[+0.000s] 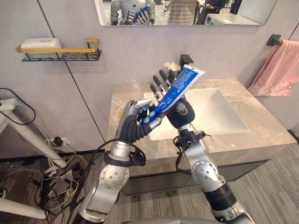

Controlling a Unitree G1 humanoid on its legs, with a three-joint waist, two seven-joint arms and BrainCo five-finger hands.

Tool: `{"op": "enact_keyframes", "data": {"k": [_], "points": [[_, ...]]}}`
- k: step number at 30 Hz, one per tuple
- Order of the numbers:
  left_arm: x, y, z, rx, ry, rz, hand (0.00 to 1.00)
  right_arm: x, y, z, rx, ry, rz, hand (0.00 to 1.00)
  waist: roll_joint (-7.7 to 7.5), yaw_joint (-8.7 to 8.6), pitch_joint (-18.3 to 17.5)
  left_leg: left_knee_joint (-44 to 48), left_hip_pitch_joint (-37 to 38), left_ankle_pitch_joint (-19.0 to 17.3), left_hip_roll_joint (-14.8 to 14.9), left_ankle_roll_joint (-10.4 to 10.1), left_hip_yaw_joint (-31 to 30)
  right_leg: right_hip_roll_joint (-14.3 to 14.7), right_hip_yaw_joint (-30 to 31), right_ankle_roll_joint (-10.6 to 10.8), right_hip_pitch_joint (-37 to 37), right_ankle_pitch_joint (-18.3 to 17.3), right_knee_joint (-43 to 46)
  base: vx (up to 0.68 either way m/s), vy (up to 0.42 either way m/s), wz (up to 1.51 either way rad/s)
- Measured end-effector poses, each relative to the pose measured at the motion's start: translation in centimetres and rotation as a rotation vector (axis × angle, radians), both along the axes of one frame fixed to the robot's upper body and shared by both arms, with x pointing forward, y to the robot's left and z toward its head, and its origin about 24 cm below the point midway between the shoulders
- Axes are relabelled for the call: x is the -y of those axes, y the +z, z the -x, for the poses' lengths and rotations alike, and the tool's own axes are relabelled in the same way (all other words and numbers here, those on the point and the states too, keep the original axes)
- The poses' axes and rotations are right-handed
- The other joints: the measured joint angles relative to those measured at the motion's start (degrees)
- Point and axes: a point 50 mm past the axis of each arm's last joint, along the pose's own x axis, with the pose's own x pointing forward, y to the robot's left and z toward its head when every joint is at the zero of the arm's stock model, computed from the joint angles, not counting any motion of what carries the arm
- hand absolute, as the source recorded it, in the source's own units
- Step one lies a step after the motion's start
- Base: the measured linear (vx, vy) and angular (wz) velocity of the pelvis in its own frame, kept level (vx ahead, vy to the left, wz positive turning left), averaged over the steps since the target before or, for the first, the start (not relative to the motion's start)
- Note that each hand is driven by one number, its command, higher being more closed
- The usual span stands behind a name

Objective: Organize washtable

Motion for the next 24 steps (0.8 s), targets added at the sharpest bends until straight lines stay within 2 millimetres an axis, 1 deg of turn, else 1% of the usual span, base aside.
{"op": "enact_keyframes", "data": {"k": [2, 3, 7, 15, 24], "points": [[0.1, 0.0, 0.0, -0.003, -0.009, -0.004, 1.0, 0.0, 0.0, 0.0, 0.001, 0.002, 0.0, 0.0, -0.09, 0.03, -0.06, 0.03, -0.09, 0.0, 0.0, 0.0, -0.02, 0.0, -0.03, 0.0, -0.06, 0.0, 0.0, 0.0, 0.0, 0.0], [0.2, -0.1, 0.0, -0.005, -0.013, -0.006, 1.0, 0.0, 0.0, 0.0, 0.001, 0.002, -0.001, 1.0, -0.16, 0.03, -0.11, 0.04, -0.15, 0.0, 0.0, 0.0, -0.02, 0.0, -0.02, 0.0, -0.12, 0.0, 0.0, 0.0, 0.0, 0.0], [0.8, -0.6, 0.1, -0.018, -0.03, -0.029, 1.0, 0.0, 0.0, 0.0, 0.001, 0.002, -0.001, 1.0, -0.33, 0.07, -0.22, 0.05, -0.21, 0.0, 0.0, 0.0, -0.03, -0.01, -0.03, 0.0, -0.17, 0.0, 0.0, 0.0, 0.0, 0.0], [0.9, -0.8, 0.0, -0.027, -0.032, -0.036, 1.0, -0.2, 0.0, 0.1, 0.002, 0.007, -0.003, 1.0, -0.39, 0.05, -0.27, 0.07, -0.28, 0.0, 0.01, 0.0, -0.01, 0.0, -0.01, 0.0, -0.25, 0.0, 0.0, 0.0, 0.0, 0.0], [1.2, -1.4, -0.1, -0.05, -0.044, -0.042, 1.0, -0.2, 0.1, 0.1, 0.006, 0.006, -0.007, 1.0, -0.92, 0.03, -0.66, 0.14, -0.42, -0.01, 0.0, 0.0, 0.01, -0.02, 0.01, 0.0, -0.36, 0.0, 0.0, 0.0, 0.0, 0.0]]}}
